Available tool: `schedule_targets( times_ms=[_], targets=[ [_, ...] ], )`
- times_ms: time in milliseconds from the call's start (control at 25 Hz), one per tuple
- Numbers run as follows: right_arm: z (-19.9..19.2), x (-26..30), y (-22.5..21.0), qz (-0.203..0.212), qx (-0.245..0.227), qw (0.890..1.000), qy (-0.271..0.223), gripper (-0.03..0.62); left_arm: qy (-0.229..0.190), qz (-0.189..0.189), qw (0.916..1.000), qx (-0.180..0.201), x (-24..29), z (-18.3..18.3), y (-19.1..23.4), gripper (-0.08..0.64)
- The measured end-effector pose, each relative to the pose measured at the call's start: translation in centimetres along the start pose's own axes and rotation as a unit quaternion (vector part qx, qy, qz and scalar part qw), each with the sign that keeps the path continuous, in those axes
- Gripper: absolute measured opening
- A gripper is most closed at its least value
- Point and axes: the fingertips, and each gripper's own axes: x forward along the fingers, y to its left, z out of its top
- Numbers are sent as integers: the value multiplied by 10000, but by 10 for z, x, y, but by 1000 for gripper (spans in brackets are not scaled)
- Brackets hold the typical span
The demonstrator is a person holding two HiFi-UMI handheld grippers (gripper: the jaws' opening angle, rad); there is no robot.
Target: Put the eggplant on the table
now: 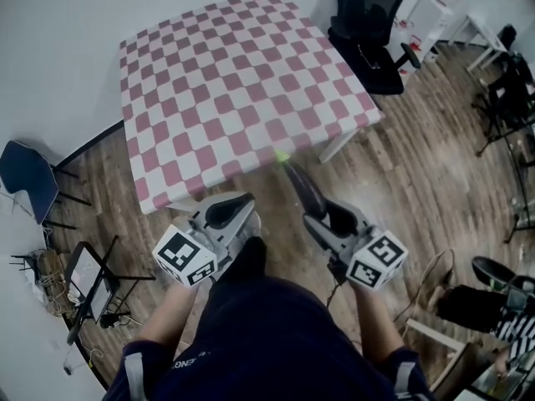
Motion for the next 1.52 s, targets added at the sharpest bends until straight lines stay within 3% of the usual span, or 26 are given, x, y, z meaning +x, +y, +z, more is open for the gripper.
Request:
schedule_targets(
  times_ms=[280,480,1000,1520],
  targets=[
    [57,115,-65,19,124,9998,161,210,157,153,9998,-32,35,33,133,37],
    [76,158,-99,-97,147,9995,248,210,141,239,9996,-42,50,45,191,37],
    [102,210,-169,-184,7,9984,539,210,185,502,9982,-257,81,47,246,37],
    [105,269,-292,369,-220,9913,1246,210,450,1455,9855,-751,153,36,278,37]
  ],
)
